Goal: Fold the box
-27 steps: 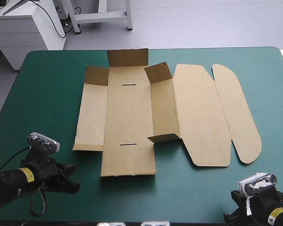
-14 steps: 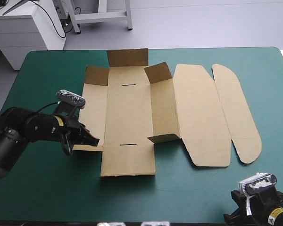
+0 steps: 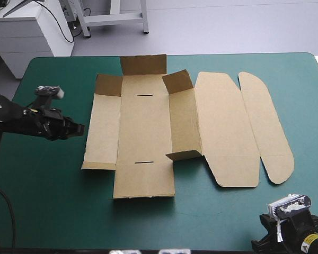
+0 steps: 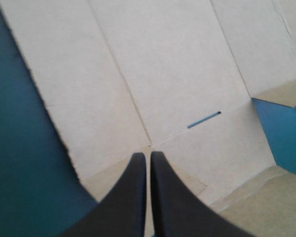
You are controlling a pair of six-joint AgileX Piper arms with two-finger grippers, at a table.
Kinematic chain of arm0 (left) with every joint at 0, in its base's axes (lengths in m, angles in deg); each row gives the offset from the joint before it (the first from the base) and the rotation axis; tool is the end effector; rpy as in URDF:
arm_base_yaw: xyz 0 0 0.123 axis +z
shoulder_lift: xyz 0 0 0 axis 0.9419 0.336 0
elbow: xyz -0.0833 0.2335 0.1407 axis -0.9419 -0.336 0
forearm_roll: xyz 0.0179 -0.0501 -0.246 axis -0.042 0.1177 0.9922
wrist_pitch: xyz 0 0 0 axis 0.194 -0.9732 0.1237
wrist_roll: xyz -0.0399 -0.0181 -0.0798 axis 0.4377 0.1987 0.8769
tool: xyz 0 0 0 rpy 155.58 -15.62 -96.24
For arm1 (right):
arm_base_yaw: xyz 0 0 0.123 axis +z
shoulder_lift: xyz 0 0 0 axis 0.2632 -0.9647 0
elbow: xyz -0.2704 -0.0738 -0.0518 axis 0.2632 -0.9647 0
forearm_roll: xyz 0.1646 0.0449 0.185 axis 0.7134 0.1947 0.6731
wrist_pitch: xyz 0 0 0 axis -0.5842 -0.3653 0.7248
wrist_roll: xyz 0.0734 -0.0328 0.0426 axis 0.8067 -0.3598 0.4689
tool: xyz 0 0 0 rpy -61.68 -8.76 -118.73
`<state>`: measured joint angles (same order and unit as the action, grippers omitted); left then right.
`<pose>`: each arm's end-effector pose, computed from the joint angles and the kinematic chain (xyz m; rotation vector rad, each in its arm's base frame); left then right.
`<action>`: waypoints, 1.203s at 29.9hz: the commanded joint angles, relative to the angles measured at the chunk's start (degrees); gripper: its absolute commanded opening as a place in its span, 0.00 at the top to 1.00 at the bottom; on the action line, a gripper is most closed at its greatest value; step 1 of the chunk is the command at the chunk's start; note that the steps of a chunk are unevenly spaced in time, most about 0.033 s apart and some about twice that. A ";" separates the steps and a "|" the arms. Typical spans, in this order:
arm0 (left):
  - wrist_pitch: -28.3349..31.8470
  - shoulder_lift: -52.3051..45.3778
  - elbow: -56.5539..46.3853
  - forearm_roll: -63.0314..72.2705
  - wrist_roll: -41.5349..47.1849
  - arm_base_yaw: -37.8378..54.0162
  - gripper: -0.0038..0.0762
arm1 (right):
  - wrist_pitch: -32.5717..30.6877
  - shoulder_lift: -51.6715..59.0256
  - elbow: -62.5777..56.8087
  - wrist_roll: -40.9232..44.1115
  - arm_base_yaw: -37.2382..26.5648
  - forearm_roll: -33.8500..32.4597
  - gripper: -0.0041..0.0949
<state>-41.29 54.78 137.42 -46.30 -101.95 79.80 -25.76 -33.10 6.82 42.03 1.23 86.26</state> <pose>0.2580 -0.0075 0.3580 0.3387 2.5300 -0.6105 0.0319 0.0205 0.2598 -0.3741 2.3259 0.2879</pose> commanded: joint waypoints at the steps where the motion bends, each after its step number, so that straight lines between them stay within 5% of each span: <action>1: -3.52 -1.49 2.06 3.72 -2.11 7.02 0.93 | 2.83 -0.73 1.38 -0.38 0.07 0.28 0.97; 7: -3.52 -0.65 2.06 3.99 -3.91 16.67 0.93 | 2.83 -0.73 1.38 -0.38 0.07 0.28 0.97; 16: -3.52 6.68 2.06 5.67 -6.36 17.40 0.92 | 2.83 -0.73 1.38 -0.38 0.07 0.28 0.97; 19: -3.52 9.46 2.06 8.03 -6.36 17.40 0.82 | 2.83 -0.73 1.38 -0.38 0.07 0.28 0.97; 26: -3.52 12.63 1.85 8.44 -6.67 17.40 0.43 | 2.83 -0.73 1.38 -0.38 0.07 0.28 0.97; 36: -3.87 15.81 -8.20 17.08 -12.22 17.29 0.39 | 2.83 -0.73 1.38 -0.38 0.07 0.28 0.97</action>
<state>-40.50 71.31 130.69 -36.35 -111.68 97.07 -25.79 -33.10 6.82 42.03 1.23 86.22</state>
